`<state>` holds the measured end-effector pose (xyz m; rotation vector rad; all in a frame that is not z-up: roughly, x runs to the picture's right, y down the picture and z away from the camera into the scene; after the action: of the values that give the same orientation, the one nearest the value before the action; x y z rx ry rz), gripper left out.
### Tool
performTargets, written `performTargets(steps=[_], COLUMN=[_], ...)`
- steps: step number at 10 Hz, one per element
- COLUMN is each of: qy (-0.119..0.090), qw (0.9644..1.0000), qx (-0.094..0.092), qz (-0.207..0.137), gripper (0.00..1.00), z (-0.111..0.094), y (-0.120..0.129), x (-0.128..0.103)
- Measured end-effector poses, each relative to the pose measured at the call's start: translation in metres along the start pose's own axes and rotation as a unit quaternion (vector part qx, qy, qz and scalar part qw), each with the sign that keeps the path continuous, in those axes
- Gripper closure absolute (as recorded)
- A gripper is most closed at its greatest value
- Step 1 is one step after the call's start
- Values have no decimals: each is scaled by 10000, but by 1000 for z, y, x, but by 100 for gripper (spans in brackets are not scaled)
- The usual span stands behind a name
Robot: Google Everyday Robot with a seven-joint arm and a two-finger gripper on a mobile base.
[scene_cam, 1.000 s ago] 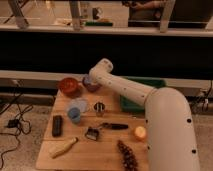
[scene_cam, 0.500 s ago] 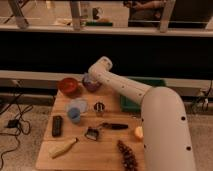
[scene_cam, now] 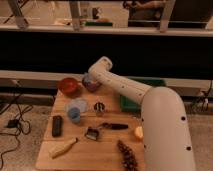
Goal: Wipe purple bowl with sponge
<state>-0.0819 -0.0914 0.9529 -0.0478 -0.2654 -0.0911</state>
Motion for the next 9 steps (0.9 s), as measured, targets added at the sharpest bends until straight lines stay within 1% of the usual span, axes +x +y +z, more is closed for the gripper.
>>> performTargets(steps=[1, 2, 9], qy=[-1, -2, -2], qw=[10000, 10000, 10000], qx=[-1, -1, -2], qz=[-1, -2, -6], gripper=[25, 20, 20], z=[0, 0, 0], y=[0, 0, 0], x=[0, -1, -1])
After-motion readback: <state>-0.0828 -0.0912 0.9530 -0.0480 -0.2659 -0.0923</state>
